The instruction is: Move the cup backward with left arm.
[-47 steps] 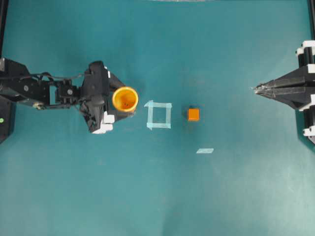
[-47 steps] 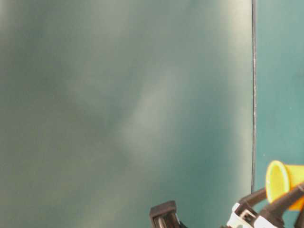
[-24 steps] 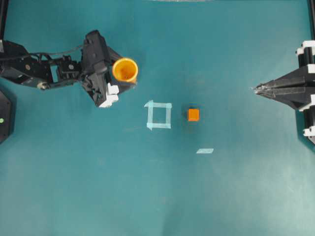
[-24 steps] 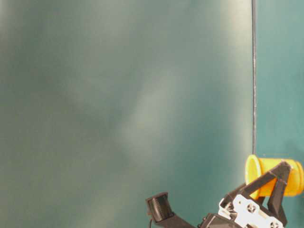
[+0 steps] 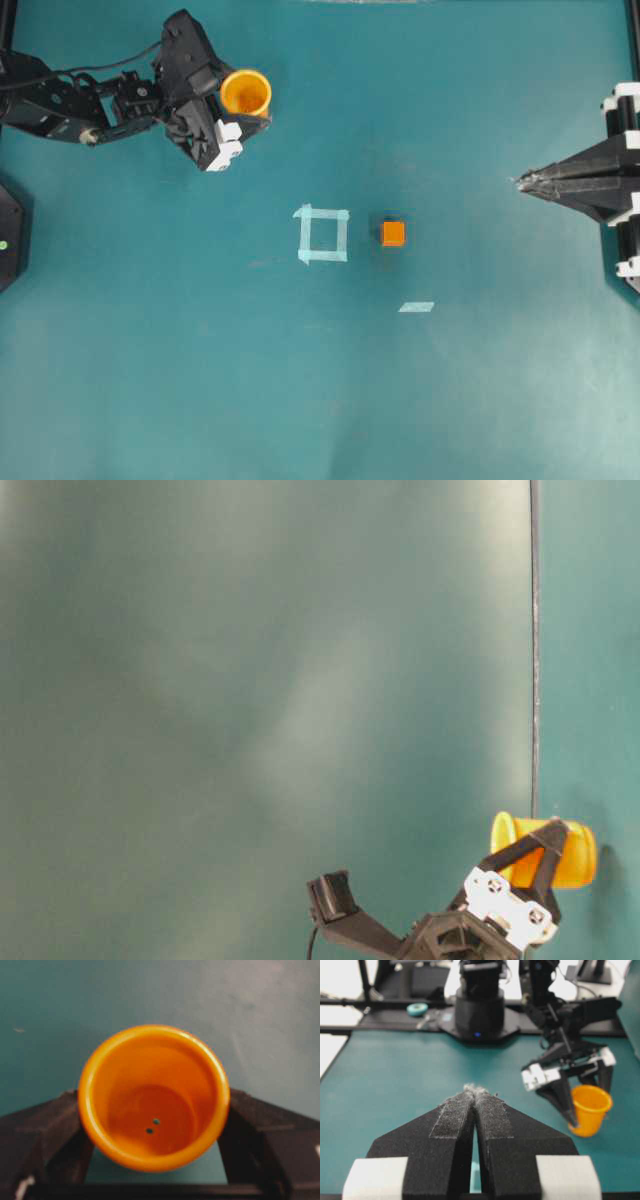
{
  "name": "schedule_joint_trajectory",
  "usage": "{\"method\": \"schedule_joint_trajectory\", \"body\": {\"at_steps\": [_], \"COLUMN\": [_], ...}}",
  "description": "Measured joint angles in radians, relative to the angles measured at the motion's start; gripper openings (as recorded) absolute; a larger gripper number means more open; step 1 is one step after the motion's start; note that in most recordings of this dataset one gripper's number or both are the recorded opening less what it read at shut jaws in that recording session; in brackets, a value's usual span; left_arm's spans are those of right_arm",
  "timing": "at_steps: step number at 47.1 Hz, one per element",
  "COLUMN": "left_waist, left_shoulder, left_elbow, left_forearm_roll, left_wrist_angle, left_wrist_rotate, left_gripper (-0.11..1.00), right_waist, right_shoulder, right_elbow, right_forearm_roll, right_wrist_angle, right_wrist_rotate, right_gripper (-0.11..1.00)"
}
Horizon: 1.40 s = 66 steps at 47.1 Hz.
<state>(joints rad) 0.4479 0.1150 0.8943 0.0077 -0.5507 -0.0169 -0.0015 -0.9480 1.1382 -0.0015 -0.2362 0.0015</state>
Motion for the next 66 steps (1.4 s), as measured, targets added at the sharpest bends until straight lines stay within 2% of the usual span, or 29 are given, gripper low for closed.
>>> {"method": "schedule_joint_trajectory", "body": {"at_steps": [36, 51, 66], "left_waist": [0.175, 0.202, 0.204], "left_shoulder": [0.048, 0.08, 0.084], "left_elbow": [-0.098, -0.155, -0.161], "left_forearm_roll": [0.006, 0.006, 0.008], "left_wrist_angle": [0.061, 0.071, 0.074], "left_wrist_rotate": [0.002, 0.002, 0.002], "left_gripper": [0.69, 0.69, 0.69], "right_waist": [0.0, 0.0, 0.0], "right_shoulder": [-0.002, -0.005, -0.006], "right_elbow": [0.0, -0.011, -0.014], "right_forearm_roll": [0.0, 0.0, 0.0], "right_wrist_angle": [0.003, 0.029, 0.032], "right_wrist_rotate": [0.0, 0.0, 0.0], "right_gripper": [0.0, 0.0, 0.0]}}
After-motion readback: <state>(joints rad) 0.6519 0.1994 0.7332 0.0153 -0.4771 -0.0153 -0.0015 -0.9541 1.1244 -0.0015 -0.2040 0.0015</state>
